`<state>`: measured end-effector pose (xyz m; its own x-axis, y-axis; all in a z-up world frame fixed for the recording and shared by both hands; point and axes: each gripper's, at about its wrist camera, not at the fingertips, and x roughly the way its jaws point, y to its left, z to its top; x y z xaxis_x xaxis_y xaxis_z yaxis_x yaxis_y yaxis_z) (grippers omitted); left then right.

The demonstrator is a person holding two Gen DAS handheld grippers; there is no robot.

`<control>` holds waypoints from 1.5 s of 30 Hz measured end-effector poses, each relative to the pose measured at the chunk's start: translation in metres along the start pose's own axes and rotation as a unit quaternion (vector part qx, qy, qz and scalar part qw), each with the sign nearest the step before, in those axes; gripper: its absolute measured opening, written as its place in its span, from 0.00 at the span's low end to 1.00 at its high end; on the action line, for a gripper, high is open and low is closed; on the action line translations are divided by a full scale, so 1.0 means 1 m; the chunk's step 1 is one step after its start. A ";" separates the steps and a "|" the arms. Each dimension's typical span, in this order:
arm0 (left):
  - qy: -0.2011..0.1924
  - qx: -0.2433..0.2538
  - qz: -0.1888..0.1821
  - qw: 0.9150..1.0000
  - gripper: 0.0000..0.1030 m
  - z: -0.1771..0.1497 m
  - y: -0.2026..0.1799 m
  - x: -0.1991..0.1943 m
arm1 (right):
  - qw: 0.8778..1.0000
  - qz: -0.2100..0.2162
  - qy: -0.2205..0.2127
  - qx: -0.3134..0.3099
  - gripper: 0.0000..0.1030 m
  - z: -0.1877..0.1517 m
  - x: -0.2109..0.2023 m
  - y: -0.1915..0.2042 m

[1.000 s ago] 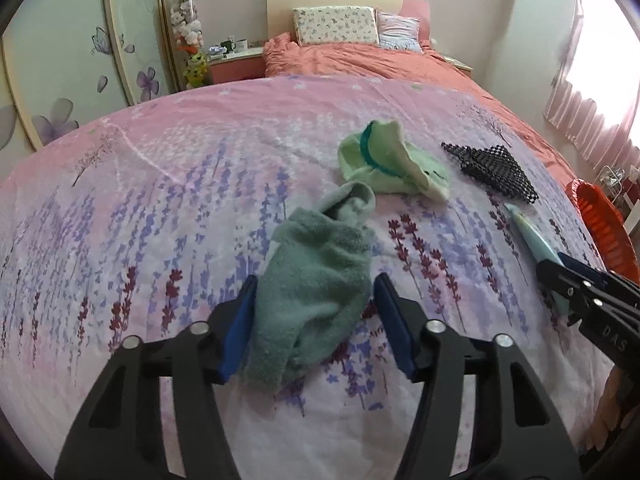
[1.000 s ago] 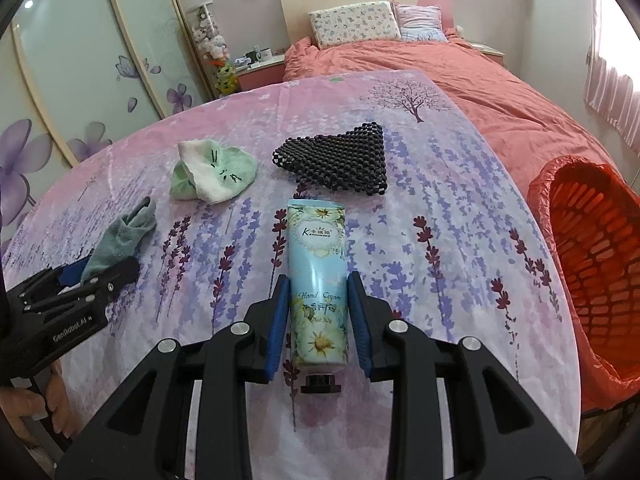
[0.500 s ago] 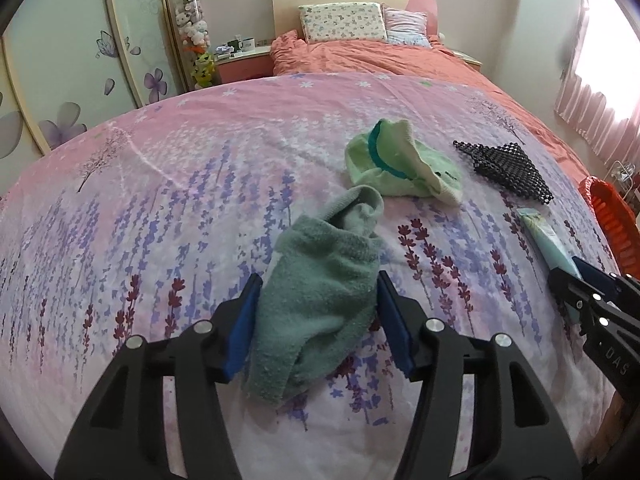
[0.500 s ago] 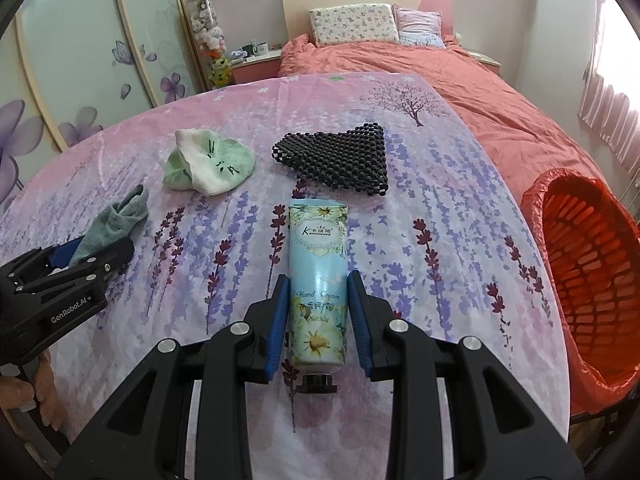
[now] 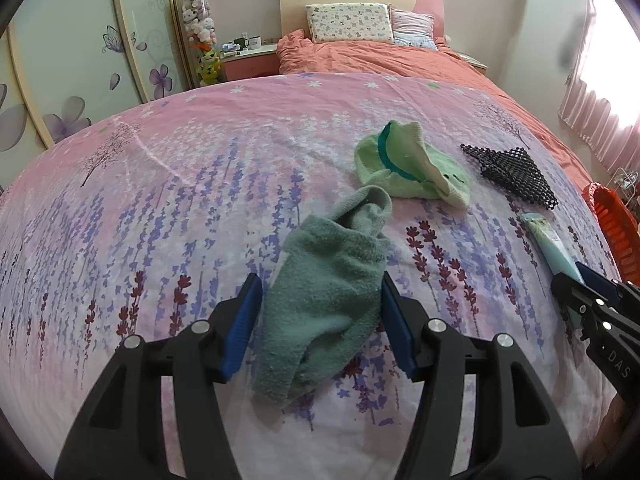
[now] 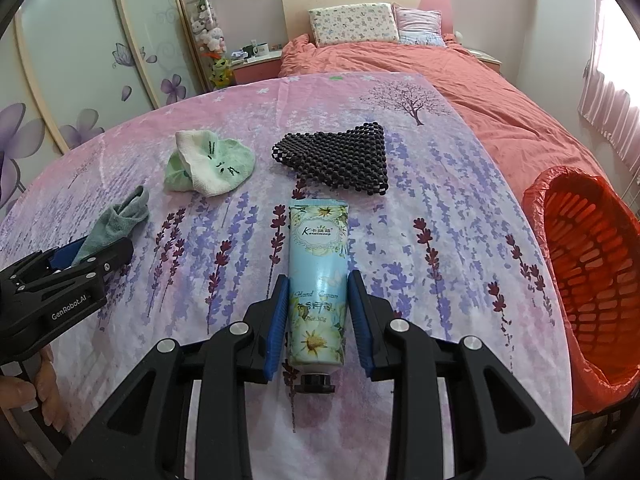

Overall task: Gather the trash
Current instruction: 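Grasp the green towel with the left gripper while the right gripper holds the tube, then carry the green towel and blue tube to the orange basket and release both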

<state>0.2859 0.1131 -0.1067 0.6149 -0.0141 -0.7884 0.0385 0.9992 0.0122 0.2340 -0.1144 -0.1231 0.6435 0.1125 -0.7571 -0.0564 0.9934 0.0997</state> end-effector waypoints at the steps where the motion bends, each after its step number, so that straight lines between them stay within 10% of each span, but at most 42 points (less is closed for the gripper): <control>1: 0.000 0.000 0.000 1.000 0.57 0.000 0.000 0.000 | 1.000 0.001 0.000 0.001 0.31 0.000 0.000 0.000; 32: 0.000 0.011 -0.006 1.000 0.58 -0.007 -0.002 -0.004 | 1.000 0.008 -0.001 -0.001 0.33 0.000 -0.001 -0.001; 36: -0.007 0.012 -0.006 1.000 0.22 -0.007 -0.003 -0.007 | 1.000 0.025 -0.003 0.016 0.29 0.000 -0.003 -0.009; 45: -0.020 0.006 -0.032 0.999 0.15 -0.009 -0.010 -0.033 | 0.999 0.028 -0.034 0.023 0.28 -0.006 -0.035 -0.024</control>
<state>0.2583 0.1038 -0.0864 0.6411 -0.0804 -0.7632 0.0887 0.9956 -0.0304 0.2084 -0.1425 -0.1028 0.6904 0.1644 -0.7045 -0.0589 0.9834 0.1718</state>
